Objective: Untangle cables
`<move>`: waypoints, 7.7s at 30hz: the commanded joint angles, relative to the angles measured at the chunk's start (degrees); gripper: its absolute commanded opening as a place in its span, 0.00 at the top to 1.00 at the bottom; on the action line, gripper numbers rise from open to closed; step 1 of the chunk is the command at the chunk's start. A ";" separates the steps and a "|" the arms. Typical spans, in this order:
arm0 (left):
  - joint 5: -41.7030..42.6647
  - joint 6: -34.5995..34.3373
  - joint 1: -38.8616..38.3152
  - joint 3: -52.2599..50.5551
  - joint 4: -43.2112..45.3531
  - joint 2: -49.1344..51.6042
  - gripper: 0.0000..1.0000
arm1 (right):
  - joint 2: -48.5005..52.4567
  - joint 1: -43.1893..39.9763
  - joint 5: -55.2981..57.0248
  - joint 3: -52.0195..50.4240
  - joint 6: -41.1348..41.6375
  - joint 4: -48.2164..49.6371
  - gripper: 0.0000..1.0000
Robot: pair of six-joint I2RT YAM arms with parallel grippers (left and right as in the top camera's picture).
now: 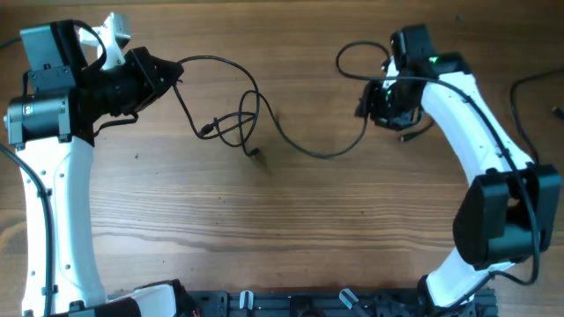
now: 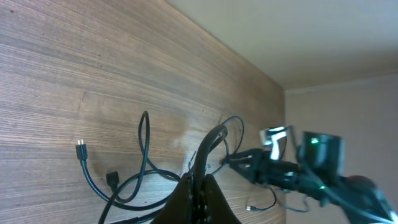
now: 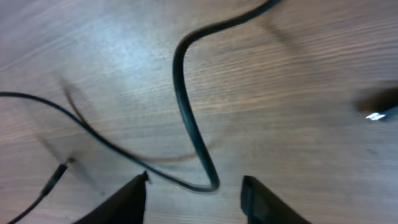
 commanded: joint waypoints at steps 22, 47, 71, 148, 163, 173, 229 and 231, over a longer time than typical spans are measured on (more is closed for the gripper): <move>-0.52 -0.52 0.20 0.61 0.07 -0.85 0.96 | -10.29 -21.40 -2.03 37.38 1.25 -5.46 0.96; -57.02 -9.97 0.22 -0.39 -6.10 1.79 0.96 | 4.92 -51.41 6.47 41.64 2.58 -1.70 0.96; -21.09 -3.89 -12.50 -1.11 5.53 4.76 0.96 | 5.49 -48.63 -19.17 40.98 -11.13 -15.61 0.00; -11.52 -8.87 -19.30 -1.14 5.25 4.76 0.43 | 5.49 -41.11 -16.57 41.07 -9.16 -15.21 0.96; -12.96 -8.90 -19.30 -1.14 5.25 4.76 0.43 | 10.54 -46.99 12.68 41.05 5.70 -4.94 0.50; -14.32 -8.90 -19.30 -1.14 5.25 4.76 0.14 | 7.43 -44.50 -0.81 41.07 -2.71 -11.69 0.00; -20.04 -8.90 -19.30 -1.14 5.22 4.76 0.00 | -32.70 -8.79 -1.55 28.52 -34.97 -6.71 0.00; -20.04 -8.90 -19.30 -1.14 5.22 4.76 0.00 | -38.23 -8.79 -1.60 18.73 -34.93 0.50 0.00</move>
